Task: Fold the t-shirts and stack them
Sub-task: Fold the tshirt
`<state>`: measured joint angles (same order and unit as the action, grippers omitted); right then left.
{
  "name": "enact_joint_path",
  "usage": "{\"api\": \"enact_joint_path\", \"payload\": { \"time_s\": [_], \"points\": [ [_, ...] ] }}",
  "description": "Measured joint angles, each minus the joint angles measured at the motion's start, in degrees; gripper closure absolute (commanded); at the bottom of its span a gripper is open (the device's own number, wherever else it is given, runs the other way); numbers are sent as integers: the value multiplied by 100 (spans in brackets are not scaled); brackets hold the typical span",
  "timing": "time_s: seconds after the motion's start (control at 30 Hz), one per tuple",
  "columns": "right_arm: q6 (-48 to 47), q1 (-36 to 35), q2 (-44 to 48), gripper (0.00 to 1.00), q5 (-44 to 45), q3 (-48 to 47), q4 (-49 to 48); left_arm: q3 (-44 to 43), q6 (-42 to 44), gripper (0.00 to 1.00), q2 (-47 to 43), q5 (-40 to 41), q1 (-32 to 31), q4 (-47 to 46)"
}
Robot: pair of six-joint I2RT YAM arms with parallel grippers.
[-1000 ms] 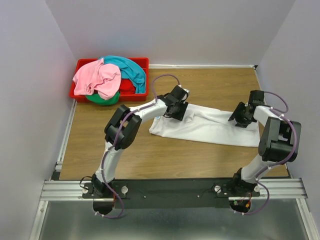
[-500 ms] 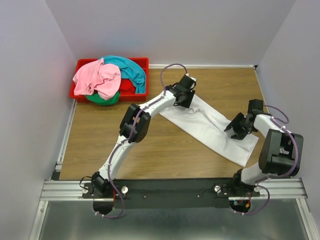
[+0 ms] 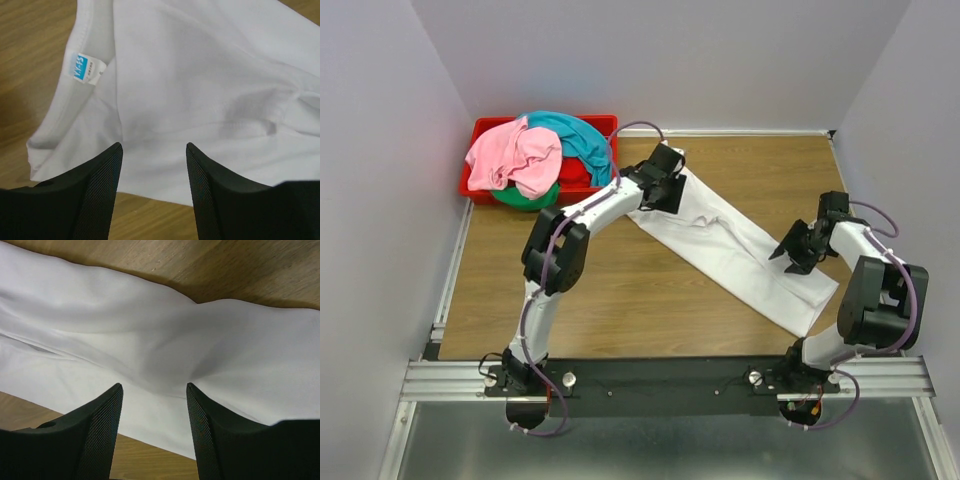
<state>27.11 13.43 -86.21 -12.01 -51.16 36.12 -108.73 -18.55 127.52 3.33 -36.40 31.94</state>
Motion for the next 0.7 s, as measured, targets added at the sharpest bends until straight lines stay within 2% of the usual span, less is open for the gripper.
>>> {"api": "enact_joint_path", "payload": {
  "time_s": [0.13,0.3,0.7],
  "points": [
    [-188,-55,-251,39,-79,85,-22,1069,-208,38,-570,-400,-39,-424],
    [-282,-103,-310,39,-151,225,-48,1438,-339,38,-332,-726,-48,-645],
    [-249,-446,-227,39,-398,404,-221,-260,-214,38,824,-809,-42,-697]
  ]
}}
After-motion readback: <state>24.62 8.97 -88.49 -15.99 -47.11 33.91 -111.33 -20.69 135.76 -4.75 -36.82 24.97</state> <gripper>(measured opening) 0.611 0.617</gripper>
